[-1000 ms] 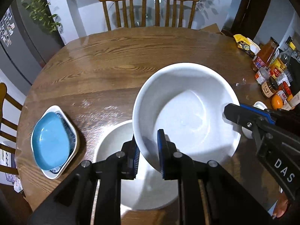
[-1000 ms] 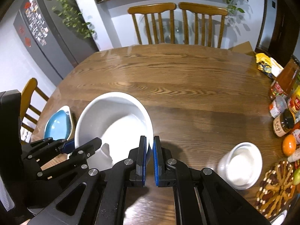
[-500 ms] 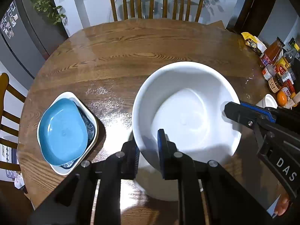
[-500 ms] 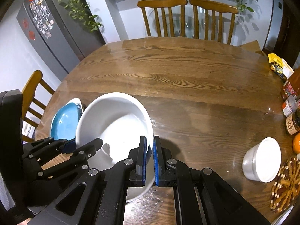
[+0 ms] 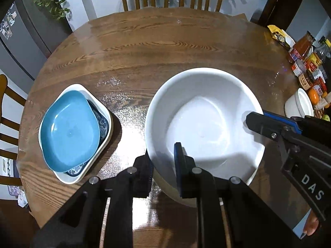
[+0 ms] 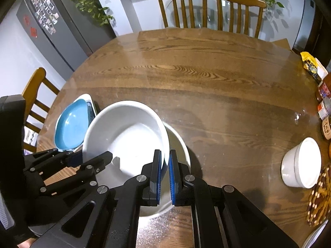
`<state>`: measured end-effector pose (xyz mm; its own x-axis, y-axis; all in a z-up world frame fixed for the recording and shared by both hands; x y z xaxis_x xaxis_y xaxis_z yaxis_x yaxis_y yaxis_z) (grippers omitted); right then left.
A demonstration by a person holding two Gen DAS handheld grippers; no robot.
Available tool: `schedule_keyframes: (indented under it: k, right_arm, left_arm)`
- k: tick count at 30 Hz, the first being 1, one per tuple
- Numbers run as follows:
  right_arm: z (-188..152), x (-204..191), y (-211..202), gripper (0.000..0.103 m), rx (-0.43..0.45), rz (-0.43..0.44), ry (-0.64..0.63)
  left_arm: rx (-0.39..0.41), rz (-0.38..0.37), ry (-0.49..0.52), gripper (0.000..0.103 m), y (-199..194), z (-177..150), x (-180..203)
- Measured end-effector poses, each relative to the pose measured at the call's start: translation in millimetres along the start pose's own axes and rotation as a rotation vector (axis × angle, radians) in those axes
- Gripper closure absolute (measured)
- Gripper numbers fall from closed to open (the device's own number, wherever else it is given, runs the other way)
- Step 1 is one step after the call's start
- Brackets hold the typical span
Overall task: Organize plates and bowls
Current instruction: 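Lower the medium white bowl into the large white bowl with both grippers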
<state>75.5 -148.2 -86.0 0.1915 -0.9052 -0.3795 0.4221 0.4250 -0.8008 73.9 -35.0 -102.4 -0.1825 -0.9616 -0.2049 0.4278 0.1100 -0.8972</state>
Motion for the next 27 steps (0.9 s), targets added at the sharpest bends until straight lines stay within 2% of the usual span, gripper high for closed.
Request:
schedule_keyframes:
  k: [11, 27]
  right_arm:
    - [-19, 4, 4, 0.095, -0.027, -0.004, 0.018]
    - [-23, 6, 7, 0.094, -0.041, -0.026, 0.015]
  left_arm:
    - [0.017, 0.030, 0.058, 0.087, -2, -12, 8]
    - [0.023, 0.082, 0.098, 0.086, 1, -15, 18]
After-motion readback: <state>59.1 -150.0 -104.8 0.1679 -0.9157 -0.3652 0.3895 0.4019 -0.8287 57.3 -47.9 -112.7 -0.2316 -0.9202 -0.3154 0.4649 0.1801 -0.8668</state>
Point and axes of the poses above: each gripper's, at about its wrist camera, not at the fingertips, and y roughly the way its jaws point, x to its right, z to its top, the point moved 8 cm from there along y, roughly the way its jaws point, and after that the axes turned 14 degrees about z, right-handed, at the moved point
